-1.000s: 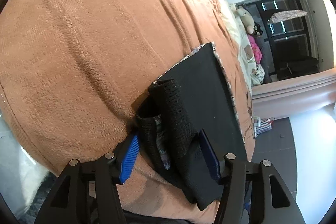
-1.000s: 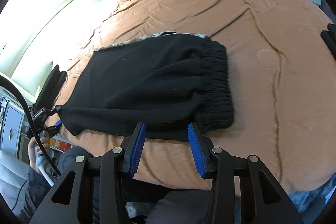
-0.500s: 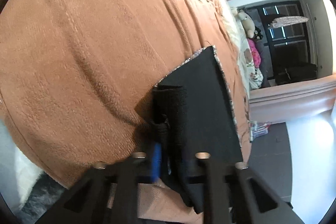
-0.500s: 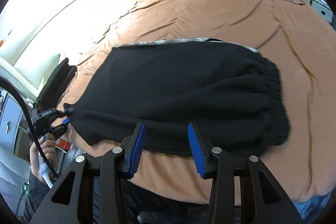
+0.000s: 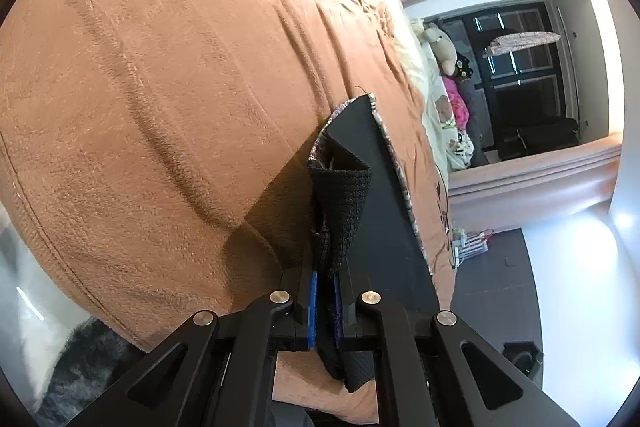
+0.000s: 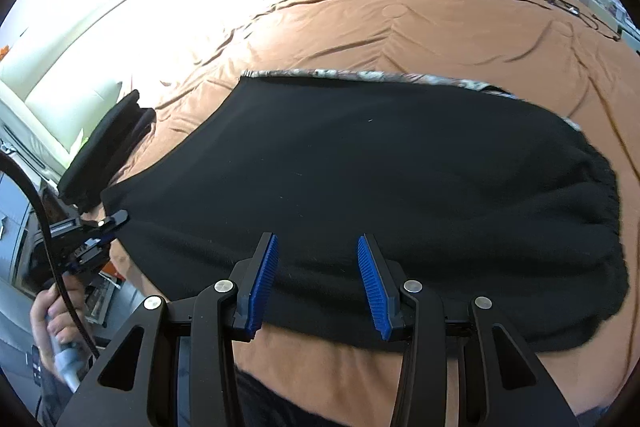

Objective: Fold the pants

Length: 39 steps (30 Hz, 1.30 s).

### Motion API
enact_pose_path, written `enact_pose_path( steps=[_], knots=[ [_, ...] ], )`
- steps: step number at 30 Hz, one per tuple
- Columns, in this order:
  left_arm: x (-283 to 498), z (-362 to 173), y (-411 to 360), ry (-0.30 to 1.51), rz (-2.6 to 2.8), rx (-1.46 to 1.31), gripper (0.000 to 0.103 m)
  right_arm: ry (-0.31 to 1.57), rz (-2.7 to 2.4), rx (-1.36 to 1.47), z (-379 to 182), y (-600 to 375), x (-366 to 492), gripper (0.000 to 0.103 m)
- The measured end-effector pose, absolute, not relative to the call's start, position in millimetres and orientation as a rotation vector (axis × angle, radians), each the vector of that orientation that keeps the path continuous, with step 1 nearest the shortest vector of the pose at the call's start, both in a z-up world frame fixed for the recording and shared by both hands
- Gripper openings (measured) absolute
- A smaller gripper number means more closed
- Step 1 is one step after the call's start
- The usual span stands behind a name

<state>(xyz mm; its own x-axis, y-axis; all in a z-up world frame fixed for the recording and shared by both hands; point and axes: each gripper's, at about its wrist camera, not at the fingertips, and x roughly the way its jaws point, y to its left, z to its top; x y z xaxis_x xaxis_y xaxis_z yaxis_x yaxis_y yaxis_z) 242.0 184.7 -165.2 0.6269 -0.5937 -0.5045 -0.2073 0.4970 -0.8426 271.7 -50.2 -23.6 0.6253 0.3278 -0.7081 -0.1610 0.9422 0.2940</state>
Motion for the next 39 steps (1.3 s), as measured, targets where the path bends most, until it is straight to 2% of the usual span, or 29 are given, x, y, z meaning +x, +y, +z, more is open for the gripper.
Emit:
enact_pose_path(
  steps=[9, 18, 30, 35, 39],
  knots=[
    [247.9, -175.6, 189.2, 0.917, -0.288, -1.071, 0.006, 0.978, 0.317, 0.143, -72.7, -16.2, 294.3, 0.025],
    [244.0, -198.0, 193.3, 0.942, -0.284, -1.121, 0.007, 0.988, 0.31, 0.11, -62.6, -14.7, 305.4, 0.025],
    [238.9, -202.0, 193.7, 0.936, -0.251, -1.168, 0.007, 1.045, 0.211, 0.136, -71.0, -34.4, 388.9, 0.025],
    [238.8, -199.3, 190.2, 0.943, -0.236, -1.155, 0.012, 1.06, 0.198, 0.132, -71.8, -32.4, 423.1, 0.025],
    [233.8, -197.6, 190.7, 0.925, -0.231, -1.177, 0.025, 1.057, 0.19, 0.128, -69.4, -28.4, 447.2, 0.025]
  ],
)
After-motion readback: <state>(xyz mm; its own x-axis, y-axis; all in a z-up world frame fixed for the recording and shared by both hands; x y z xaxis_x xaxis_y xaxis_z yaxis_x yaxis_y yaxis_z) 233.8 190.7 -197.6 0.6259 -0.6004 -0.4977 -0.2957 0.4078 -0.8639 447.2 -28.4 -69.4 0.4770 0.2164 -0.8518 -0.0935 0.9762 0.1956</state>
